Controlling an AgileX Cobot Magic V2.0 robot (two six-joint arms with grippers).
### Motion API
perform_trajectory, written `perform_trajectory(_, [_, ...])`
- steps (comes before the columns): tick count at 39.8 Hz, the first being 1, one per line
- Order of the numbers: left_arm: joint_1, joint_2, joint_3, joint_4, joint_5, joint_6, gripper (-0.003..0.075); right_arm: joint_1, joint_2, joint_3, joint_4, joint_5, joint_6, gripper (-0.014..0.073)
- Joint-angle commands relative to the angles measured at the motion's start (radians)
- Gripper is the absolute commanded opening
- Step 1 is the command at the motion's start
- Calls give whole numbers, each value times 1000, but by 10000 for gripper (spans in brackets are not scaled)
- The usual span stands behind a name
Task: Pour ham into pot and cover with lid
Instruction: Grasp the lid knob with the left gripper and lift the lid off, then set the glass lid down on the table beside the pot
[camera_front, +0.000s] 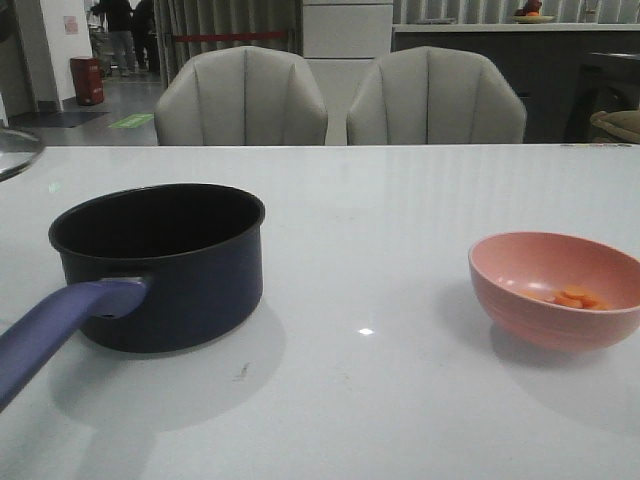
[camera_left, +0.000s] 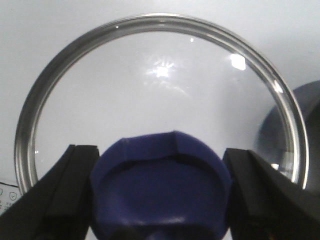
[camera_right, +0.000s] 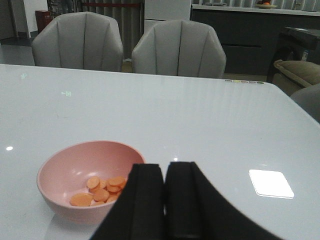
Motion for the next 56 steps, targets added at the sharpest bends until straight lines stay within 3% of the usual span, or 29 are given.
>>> perform_trajectory(1, [62, -57, 44, -39, -90, 24, 215, -8, -19, -5, -18, -80, -1, 148])
perform_trajectory(15, [93, -43, 279, -60, -353, 44, 215, -8, -19, -5, -18, -80, -1, 148])
perform_trajectory(31, [93, 48, 295, -65, -355, 44, 224, -9, -19, -5, -18, -80, -1, 148])
perform_trajectory(45, [93, 61, 295, -63, -344, 49, 487, -9, -19, -5, -18, -80, -1, 148])
perform_trajectory(56, [93, 61, 286, -54, -326, 49, 512, -9, -19, -5, -18, -80, -1, 148])
